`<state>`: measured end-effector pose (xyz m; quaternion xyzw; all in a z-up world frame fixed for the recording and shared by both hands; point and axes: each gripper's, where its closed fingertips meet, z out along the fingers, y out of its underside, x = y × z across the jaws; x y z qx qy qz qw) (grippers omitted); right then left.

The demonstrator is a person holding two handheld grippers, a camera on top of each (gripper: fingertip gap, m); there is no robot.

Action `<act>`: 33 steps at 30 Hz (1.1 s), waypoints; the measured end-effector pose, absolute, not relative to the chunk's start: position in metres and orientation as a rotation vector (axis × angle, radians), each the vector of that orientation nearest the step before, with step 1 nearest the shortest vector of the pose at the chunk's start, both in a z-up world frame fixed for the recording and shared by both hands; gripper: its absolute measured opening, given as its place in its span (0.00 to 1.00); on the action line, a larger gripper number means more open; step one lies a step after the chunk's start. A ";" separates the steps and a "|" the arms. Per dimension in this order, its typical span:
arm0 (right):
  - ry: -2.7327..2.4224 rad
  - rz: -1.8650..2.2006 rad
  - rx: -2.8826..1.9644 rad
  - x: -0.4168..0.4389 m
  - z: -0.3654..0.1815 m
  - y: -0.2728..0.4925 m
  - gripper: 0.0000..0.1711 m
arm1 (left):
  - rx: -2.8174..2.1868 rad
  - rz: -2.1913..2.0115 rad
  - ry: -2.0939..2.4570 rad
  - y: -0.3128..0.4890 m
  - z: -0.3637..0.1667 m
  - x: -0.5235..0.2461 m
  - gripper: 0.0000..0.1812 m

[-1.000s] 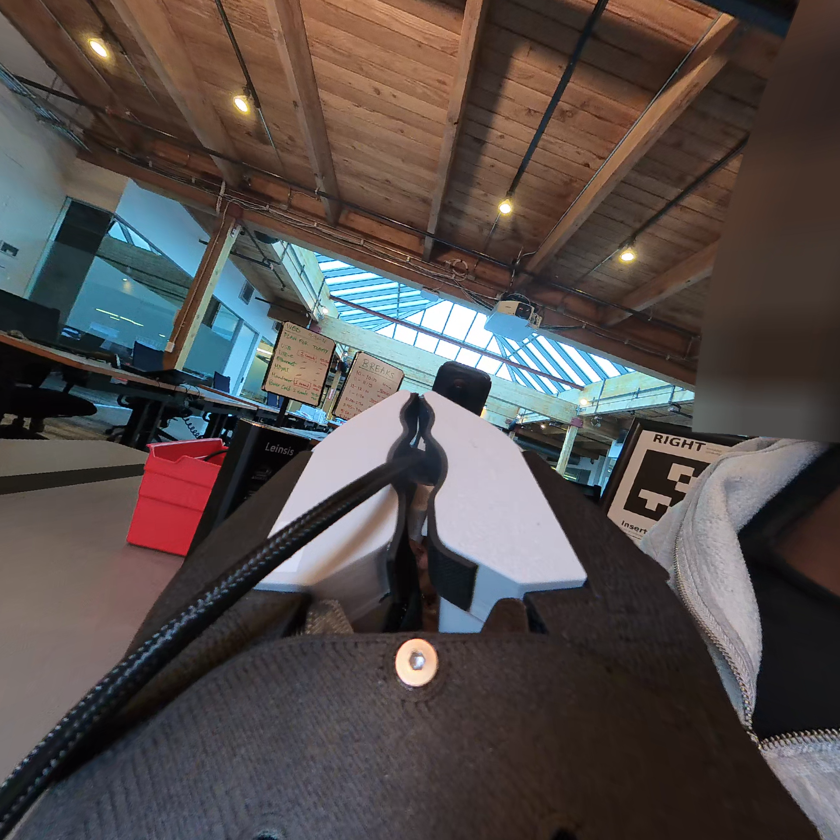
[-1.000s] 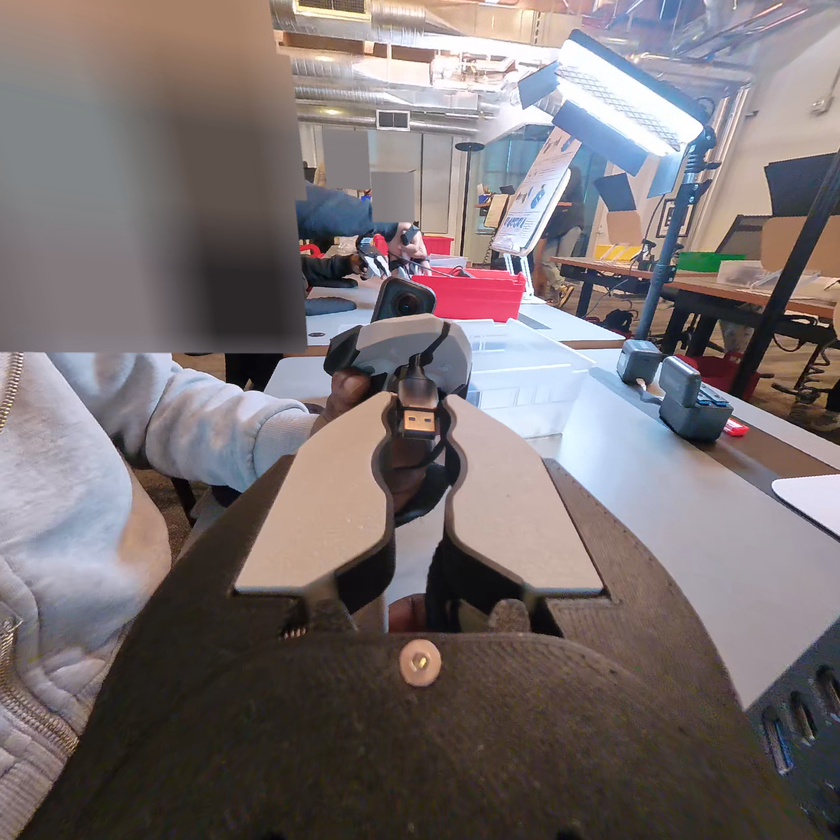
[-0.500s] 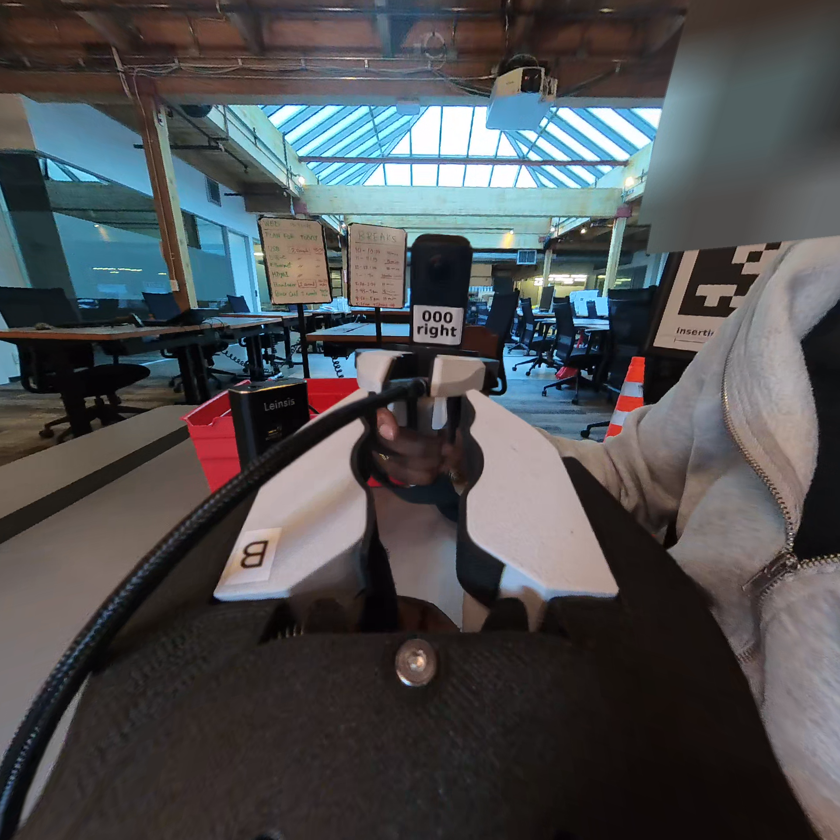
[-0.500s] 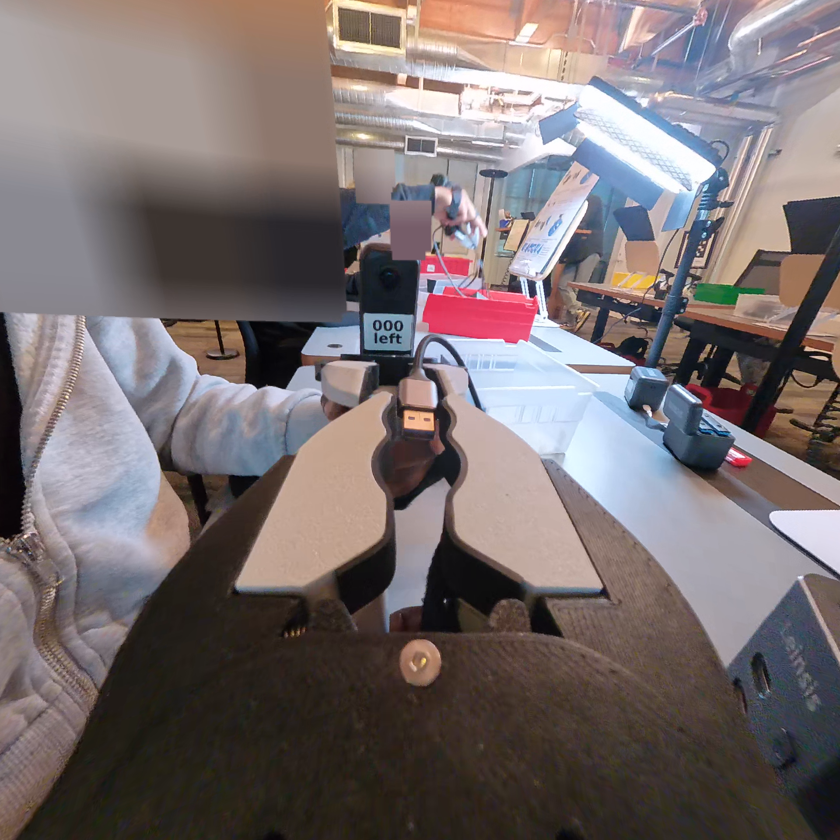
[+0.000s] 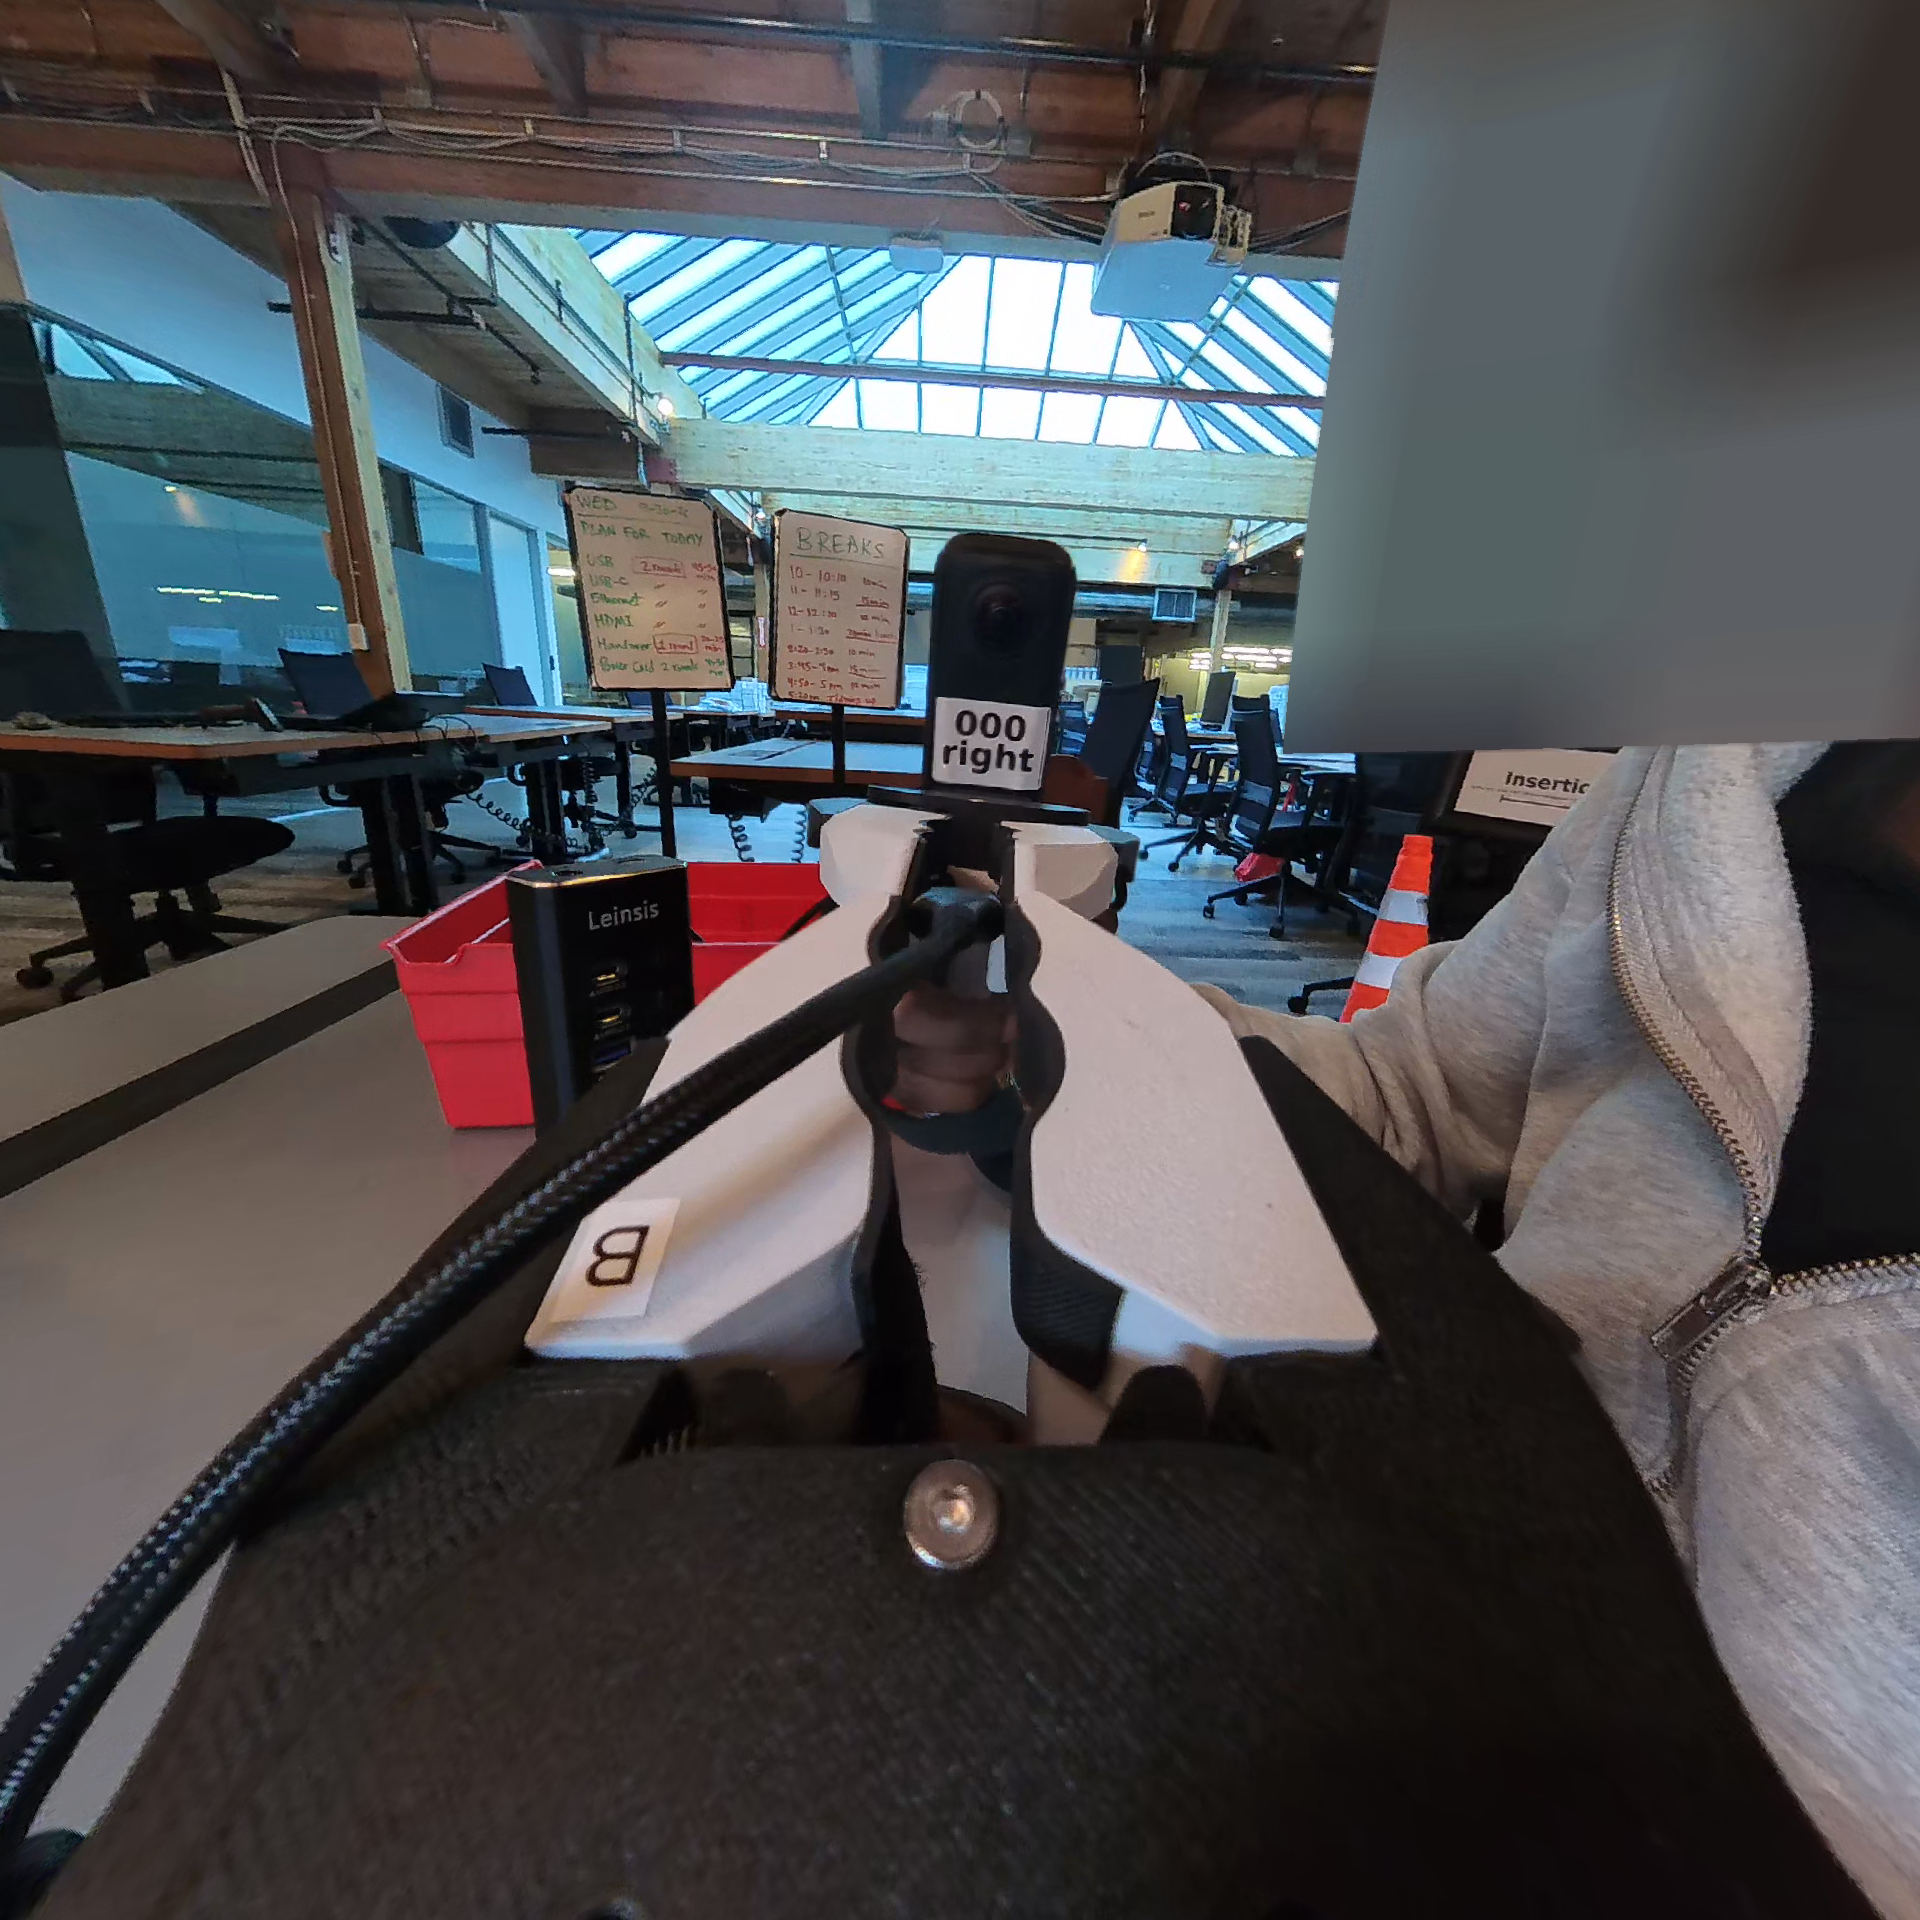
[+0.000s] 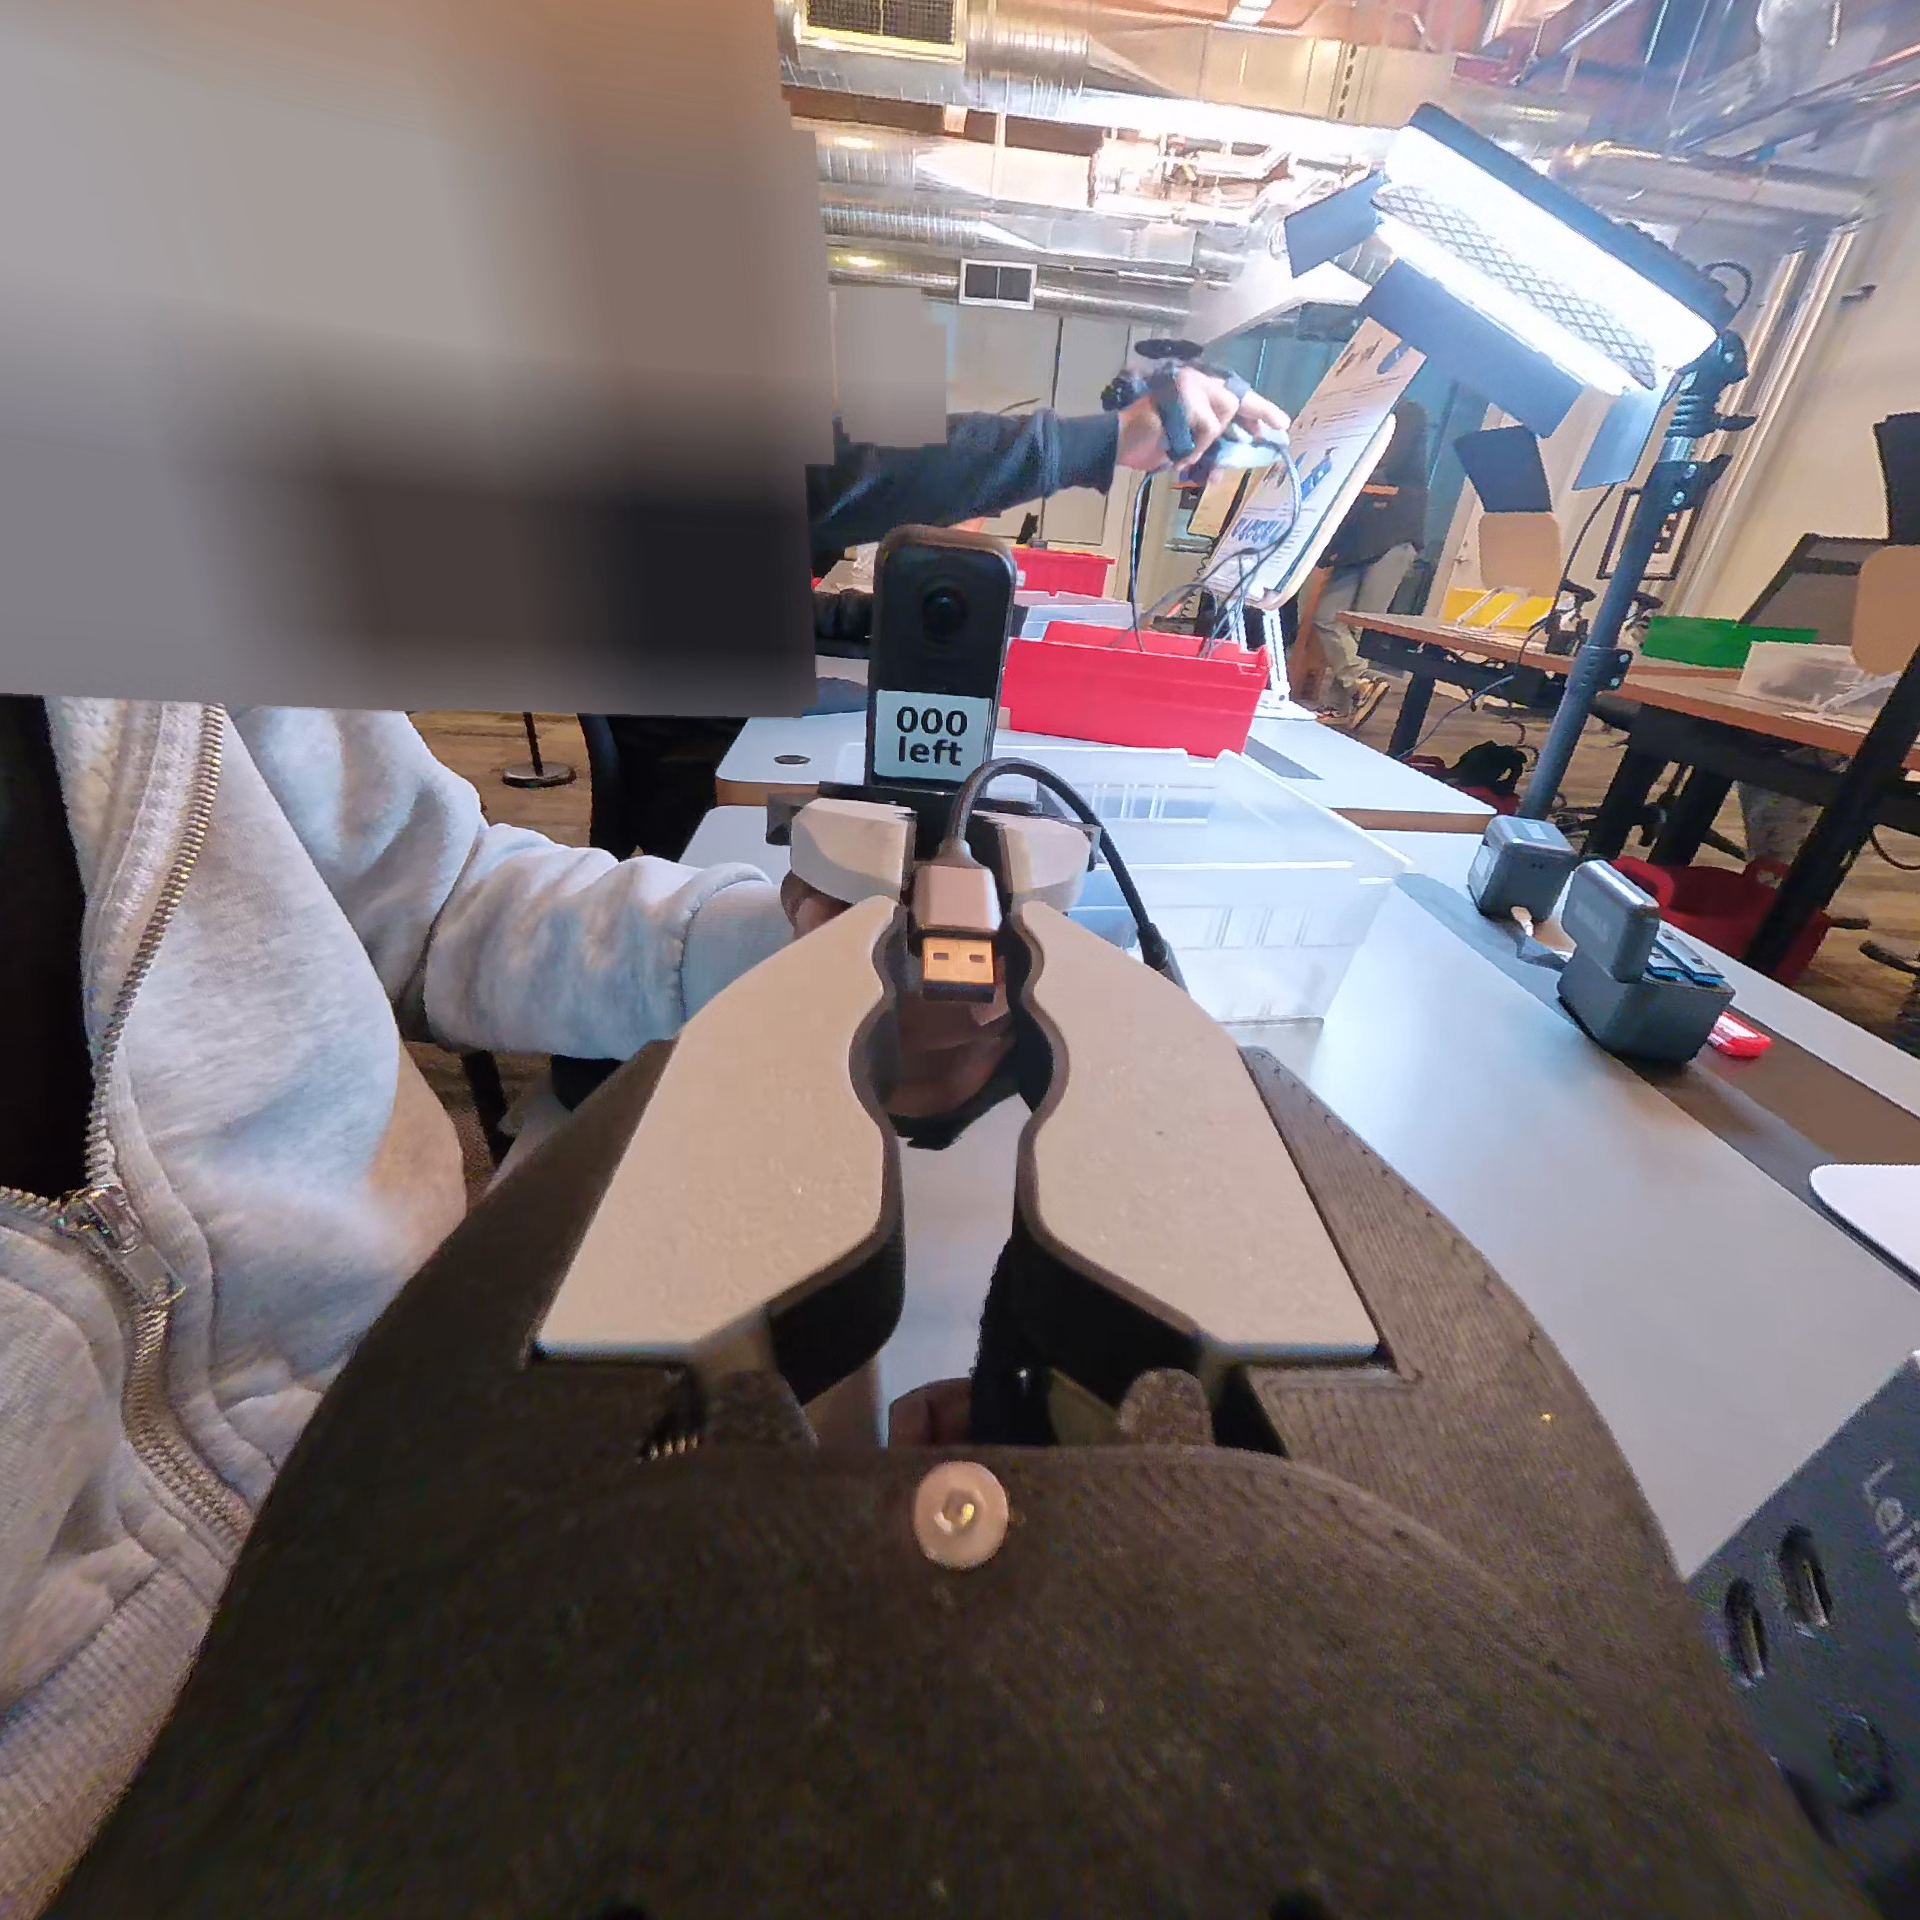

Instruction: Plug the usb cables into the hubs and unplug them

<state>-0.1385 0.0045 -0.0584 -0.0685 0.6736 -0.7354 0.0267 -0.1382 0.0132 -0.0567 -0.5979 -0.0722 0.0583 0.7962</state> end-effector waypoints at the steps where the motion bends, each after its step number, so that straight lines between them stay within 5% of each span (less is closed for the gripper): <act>1: 2.070 -2.273 -0.208 -0.138 -0.058 0.005 0.10 | -1.276 0.131 -0.153 0.013 -0.056 -0.138 0.10; 23: 2.117 -2.248 -0.218 -0.140 -0.060 0.007 0.10 | -1.325 0.223 -0.149 0.014 -0.059 -0.140 0.10; 29: 2.199 -2.882 0.348 -0.223 -0.015 0.067 0.34 | -1.283 0.361 -0.314 0.004 -0.059 -0.164 0.09; 33: 2.532 -2.672 0.645 -0.259 -0.040 0.089 0.43 | -1.262 0.424 -0.397 0.001 -0.064 -0.176 0.10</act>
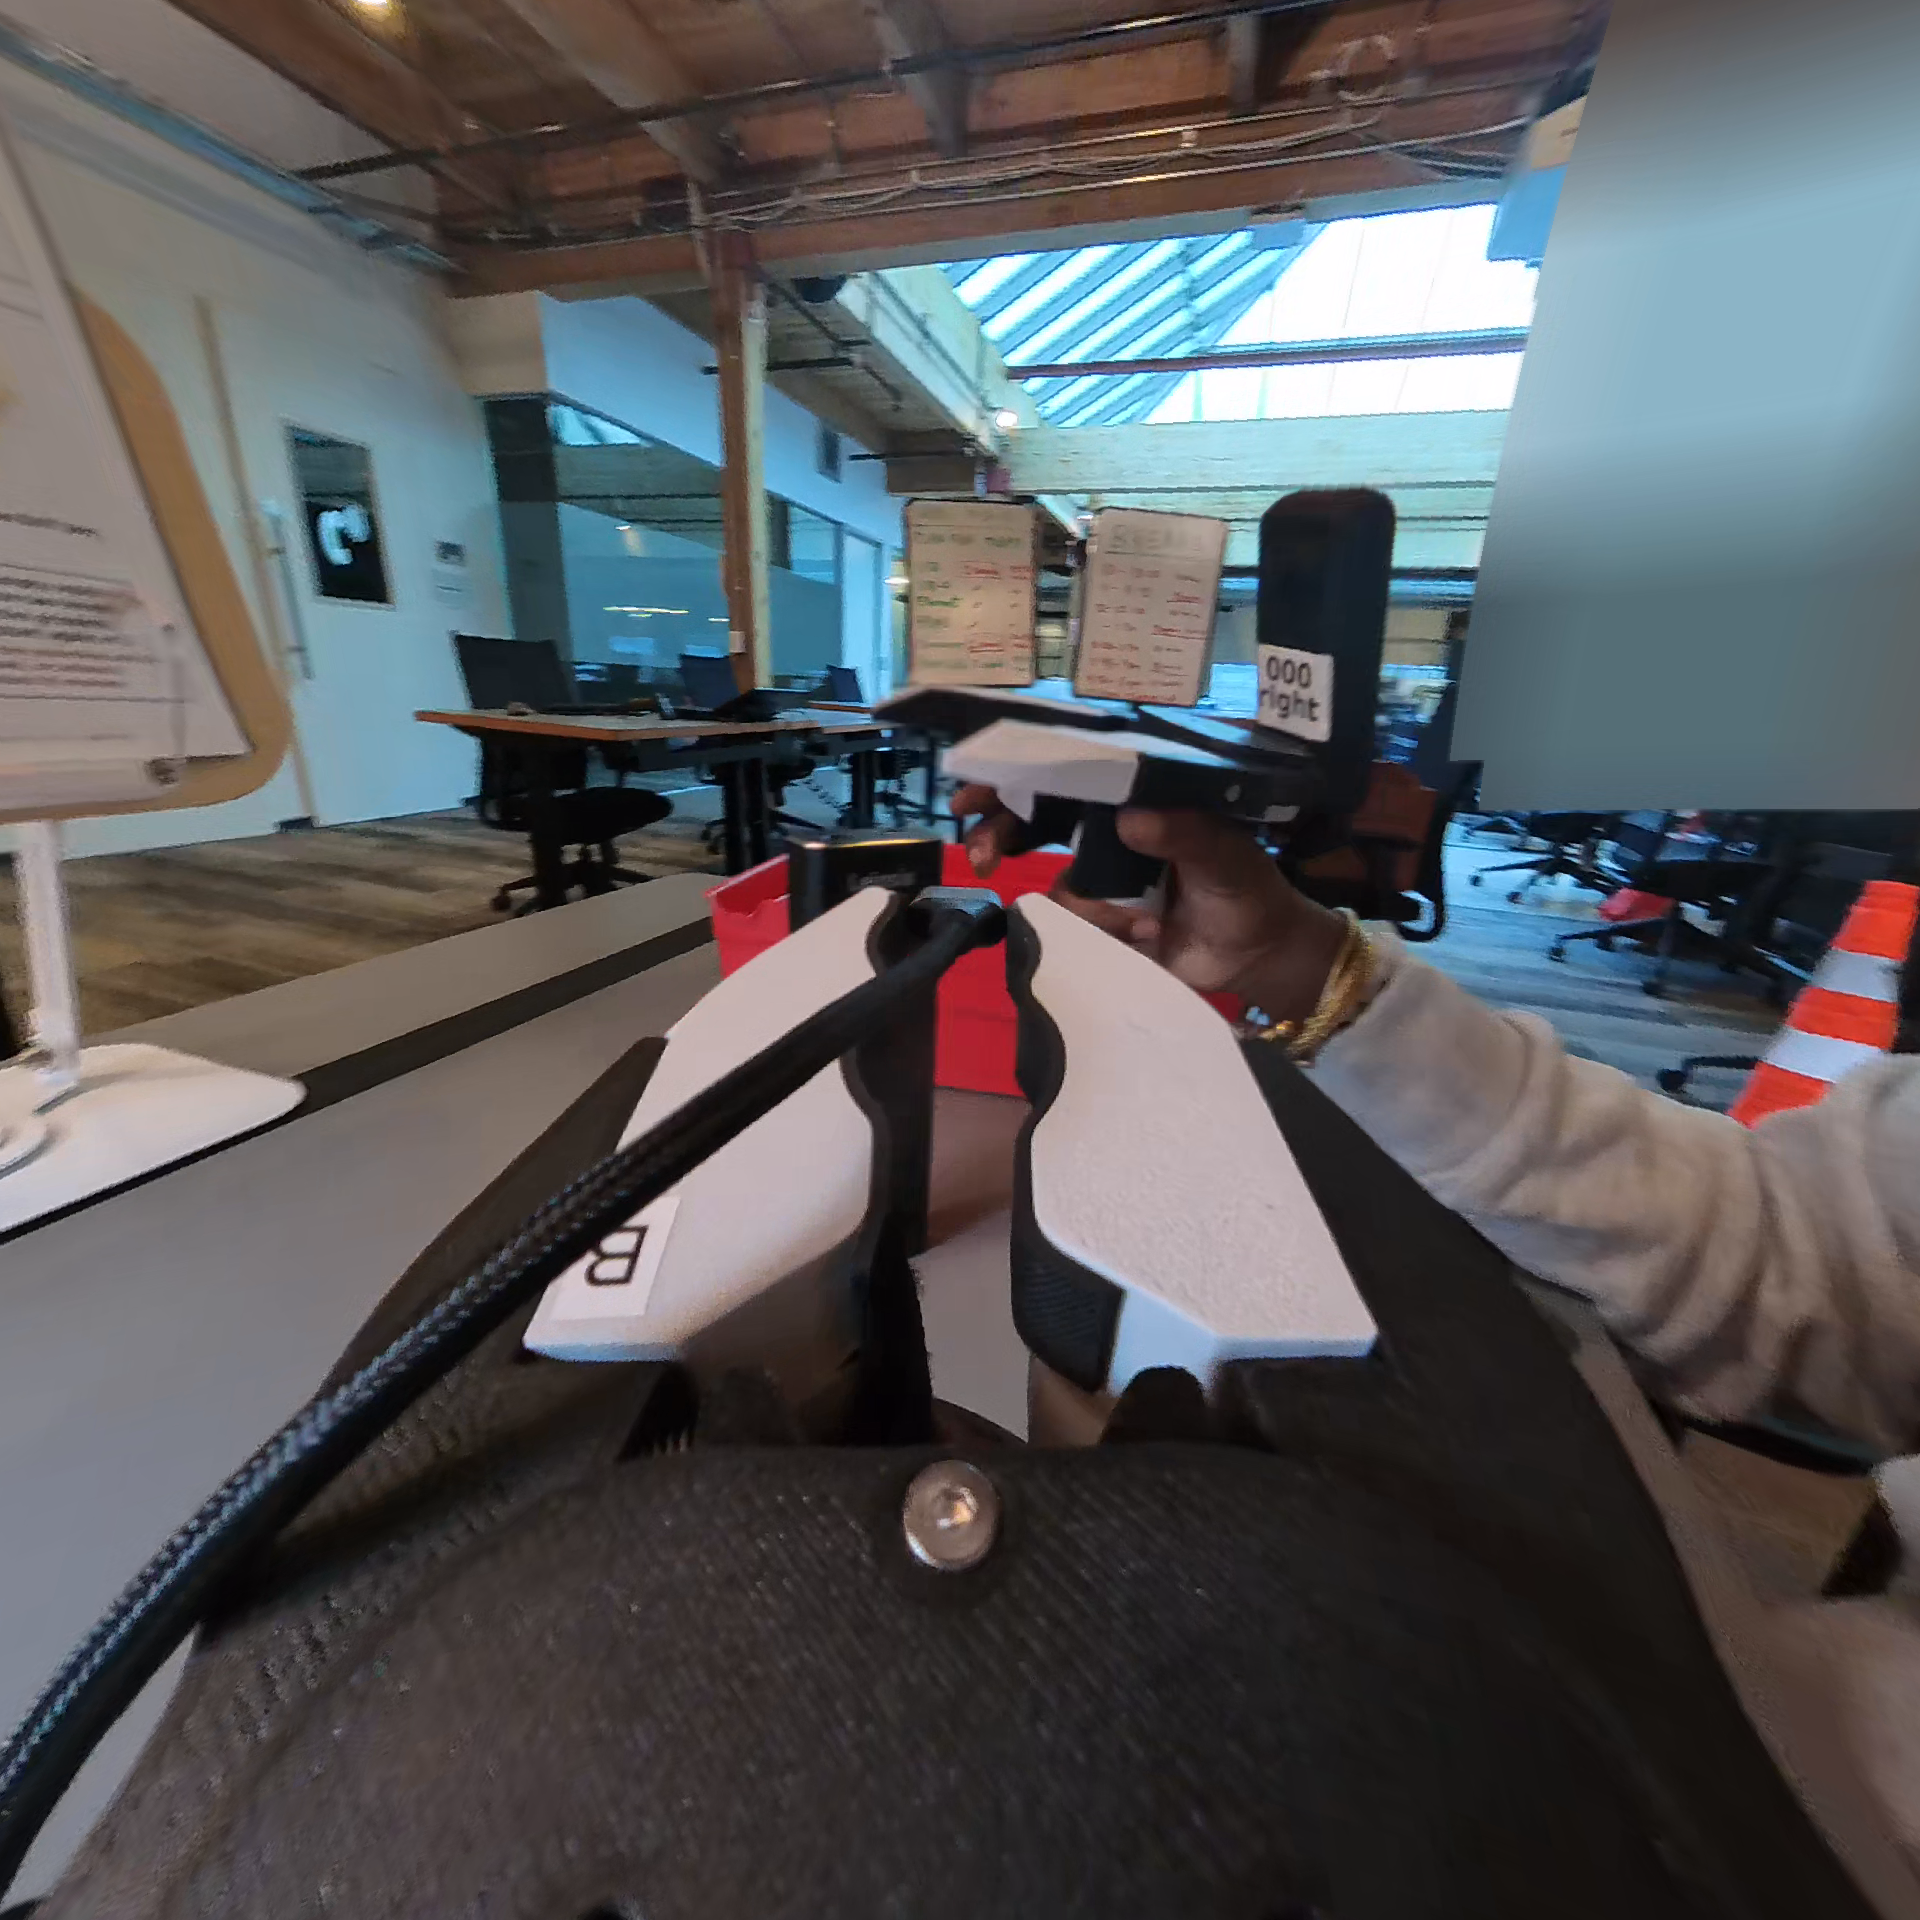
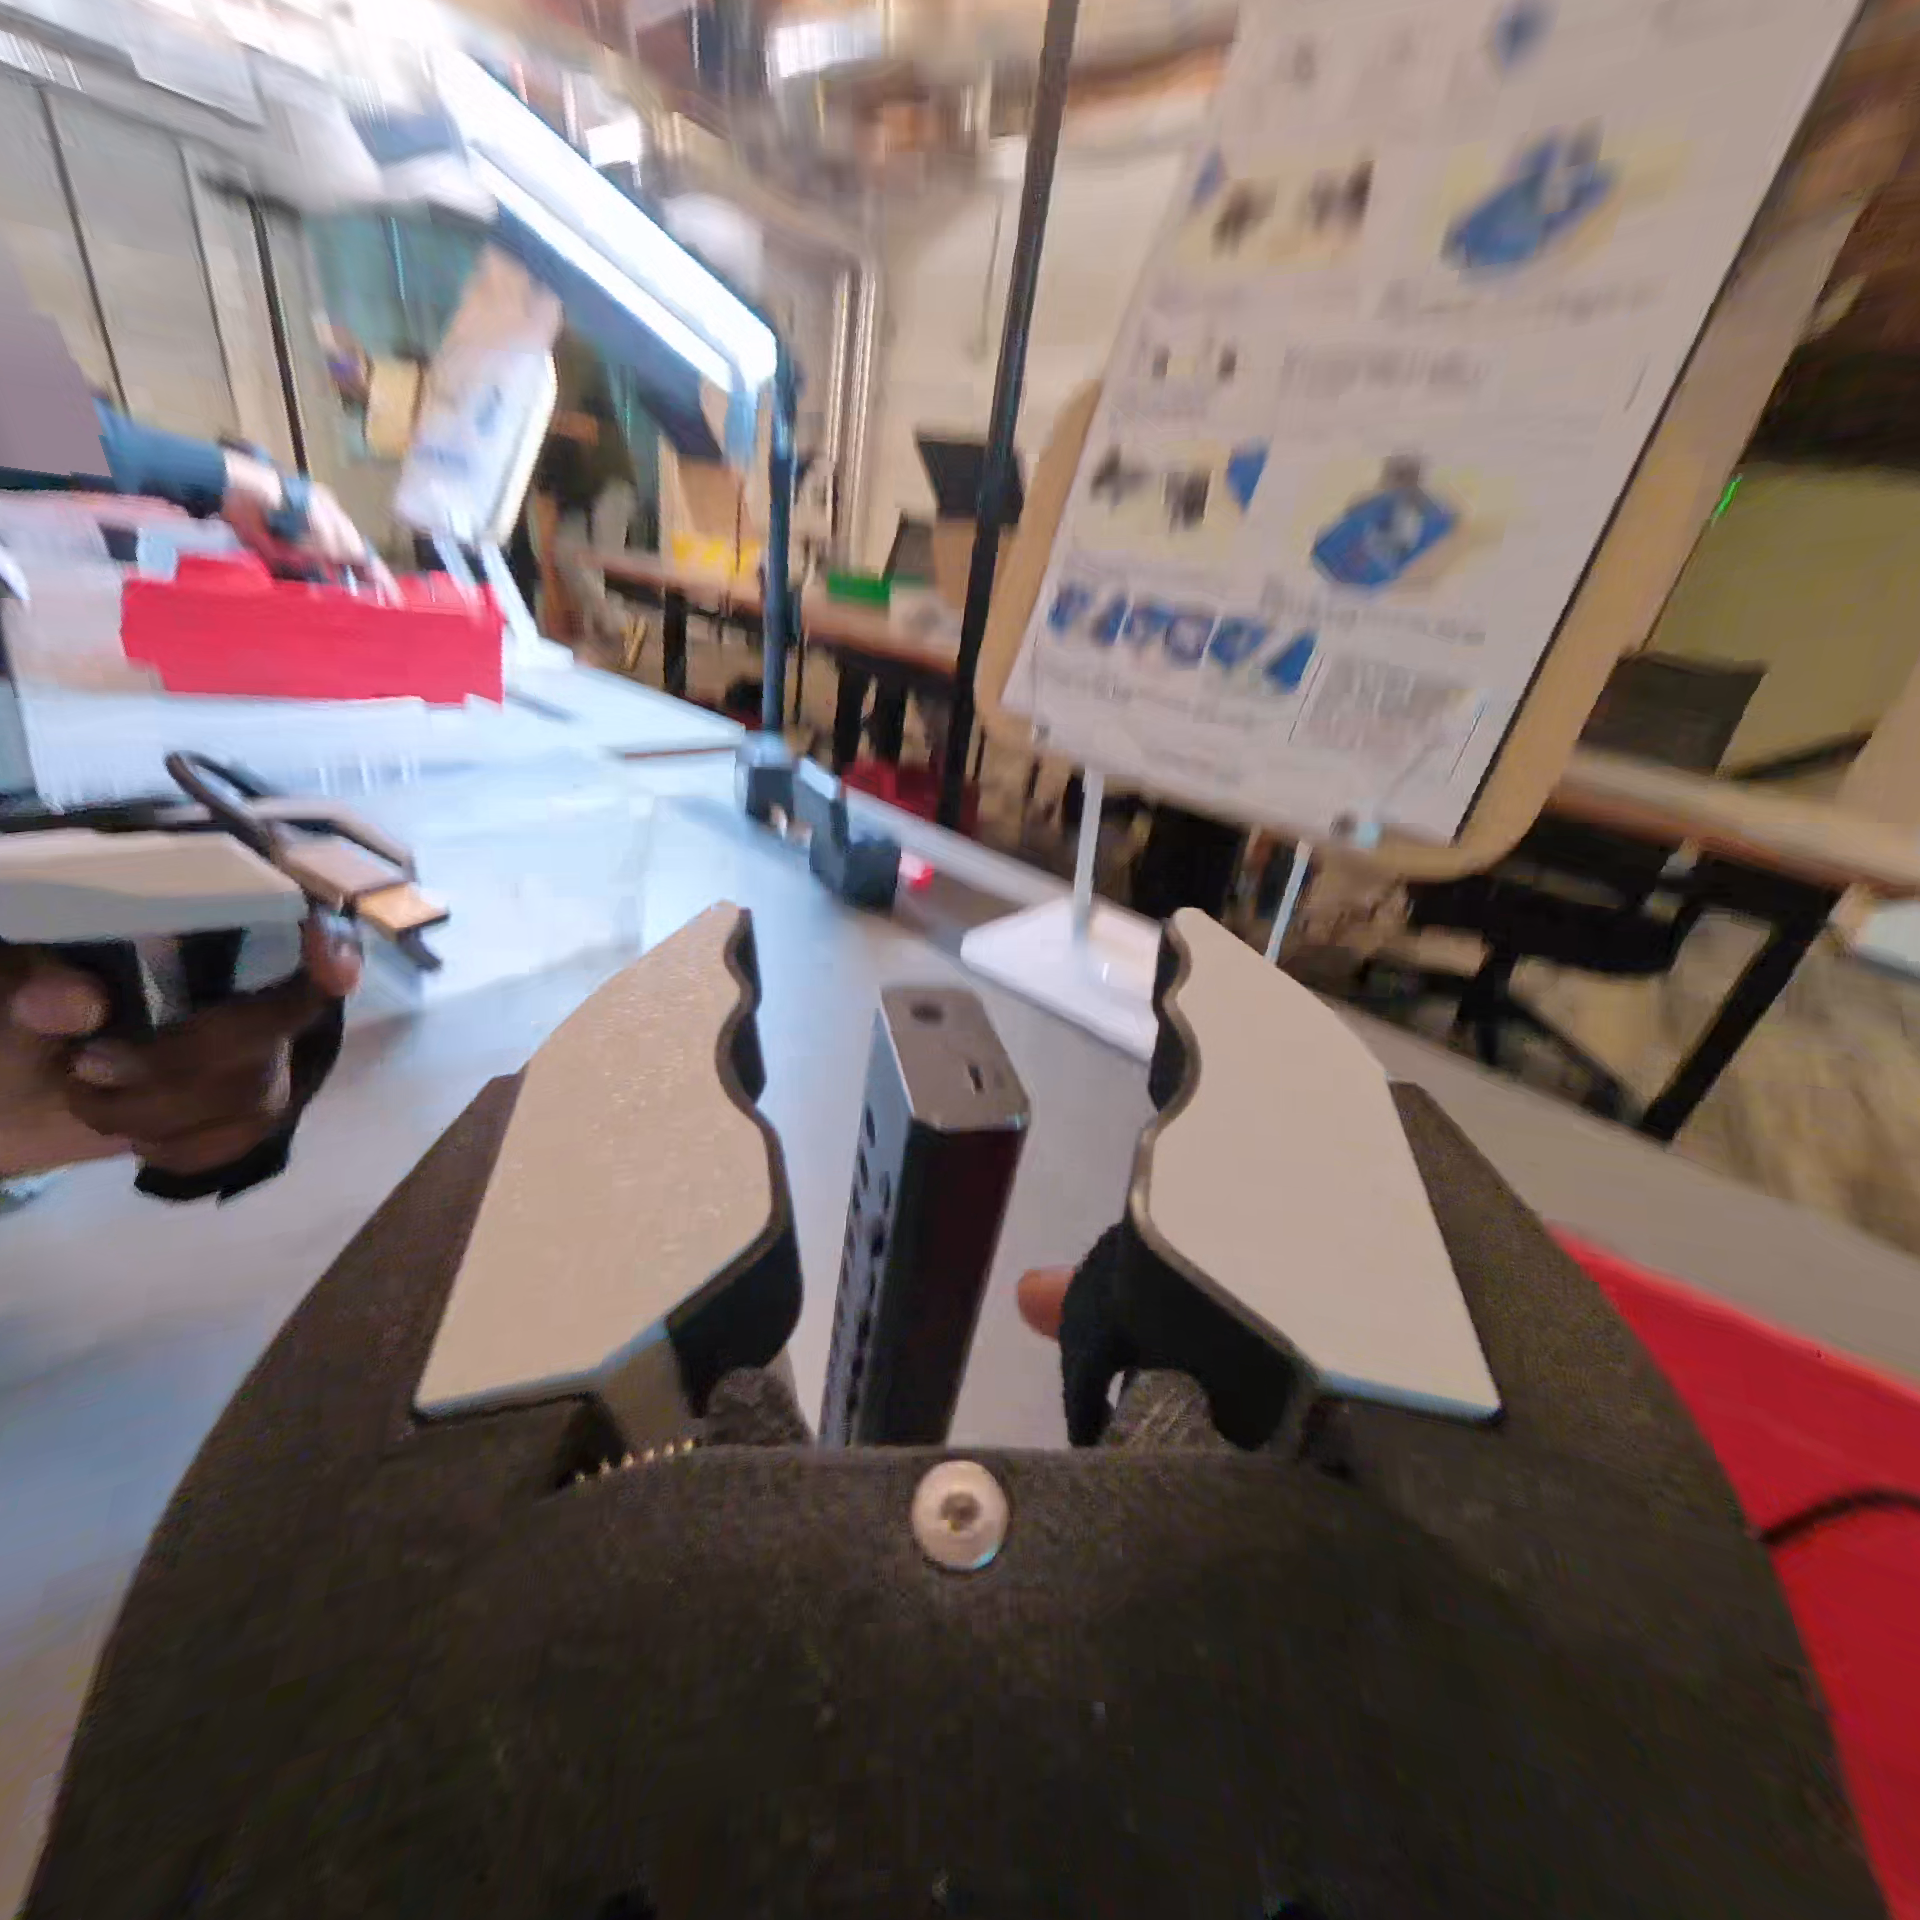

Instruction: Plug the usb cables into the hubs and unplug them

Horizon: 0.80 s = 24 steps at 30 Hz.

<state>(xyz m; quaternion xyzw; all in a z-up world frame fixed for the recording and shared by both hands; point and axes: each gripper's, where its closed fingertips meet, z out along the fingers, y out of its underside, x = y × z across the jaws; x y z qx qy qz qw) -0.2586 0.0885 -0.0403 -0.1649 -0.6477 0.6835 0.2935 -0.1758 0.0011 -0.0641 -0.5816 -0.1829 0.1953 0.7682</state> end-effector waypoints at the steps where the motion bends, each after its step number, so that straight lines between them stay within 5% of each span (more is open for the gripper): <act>1: -1.815 1.784 -0.491 -0.264 -0.053 0.087 0.45 | -1.256 0.446 -0.432 -0.001 -0.066 -0.181 0.10; 5: -2.044 1.758 -0.586 -0.271 -0.092 0.071 0.39 | -1.230 0.439 -0.511 -0.006 -0.074 -0.191 0.09; 8: -2.016 1.769 -0.593 -0.278 -0.099 0.068 0.18 | -1.242 0.451 -0.523 -0.004 -0.078 -0.193 0.10; 15: -1.880 1.730 -0.751 -0.295 -0.098 0.081 0.16 | -1.294 0.599 -0.512 0.005 -0.087 -0.194 0.10; 24: -1.663 2.401 -0.946 -0.262 -0.066 0.042 0.17 | -1.310 0.865 -0.487 0.006 -0.084 -0.196 0.10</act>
